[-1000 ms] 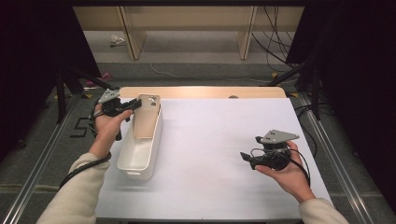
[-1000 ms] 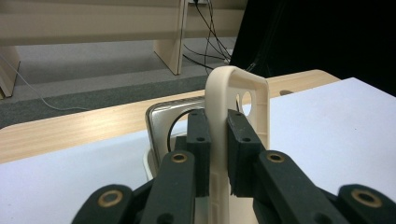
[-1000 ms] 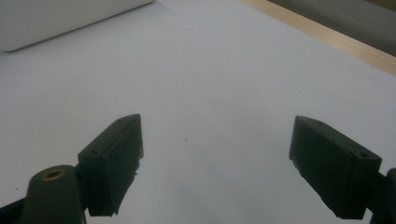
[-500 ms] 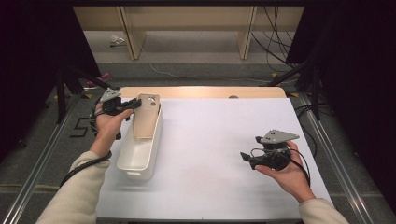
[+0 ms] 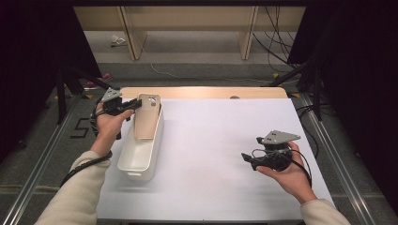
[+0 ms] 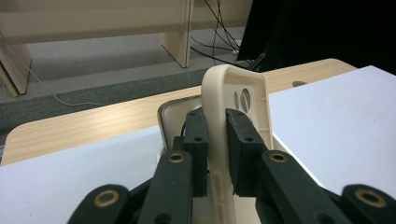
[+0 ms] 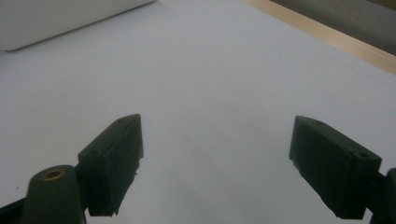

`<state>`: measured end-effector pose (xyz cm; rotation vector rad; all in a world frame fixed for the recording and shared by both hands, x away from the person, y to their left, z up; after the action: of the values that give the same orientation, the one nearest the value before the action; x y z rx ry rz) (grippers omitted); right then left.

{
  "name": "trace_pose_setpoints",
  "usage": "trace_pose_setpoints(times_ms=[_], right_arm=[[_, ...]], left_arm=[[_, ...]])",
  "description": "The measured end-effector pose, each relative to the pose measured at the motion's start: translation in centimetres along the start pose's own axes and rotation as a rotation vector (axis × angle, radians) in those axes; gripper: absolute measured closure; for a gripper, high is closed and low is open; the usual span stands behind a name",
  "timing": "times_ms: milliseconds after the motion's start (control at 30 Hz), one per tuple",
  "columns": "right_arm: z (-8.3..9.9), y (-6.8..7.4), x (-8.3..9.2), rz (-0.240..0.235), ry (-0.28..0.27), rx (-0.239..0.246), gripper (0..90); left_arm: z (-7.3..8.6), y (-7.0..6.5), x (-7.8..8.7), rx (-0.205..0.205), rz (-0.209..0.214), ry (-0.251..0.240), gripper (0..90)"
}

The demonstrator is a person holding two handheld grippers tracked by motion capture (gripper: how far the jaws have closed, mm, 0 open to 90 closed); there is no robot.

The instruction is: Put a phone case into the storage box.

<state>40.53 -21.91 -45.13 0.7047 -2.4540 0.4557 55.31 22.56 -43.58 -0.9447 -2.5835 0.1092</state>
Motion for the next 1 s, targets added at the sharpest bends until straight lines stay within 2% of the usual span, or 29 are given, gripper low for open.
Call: trace_pose_setpoints(times_ms=[1000], right_arm=[[-0.01,0.03,-0.05,-0.003,-0.001,0.0,18.6]], left_arm=[[0.07,0.7,-0.61,-0.016,-0.028,0.05,76.8]])
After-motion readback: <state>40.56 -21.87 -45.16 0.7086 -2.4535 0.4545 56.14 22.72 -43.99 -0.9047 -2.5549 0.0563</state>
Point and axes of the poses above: each handheld gripper's, and its own axes: x roughly backward along the jaws, z roughly out of its underside, y roughly to its left, the point moved 6 cm from there along -x, roughly forward along the jaws, and after that the axes turned 11 degrees about z, right-handed, at the moved point
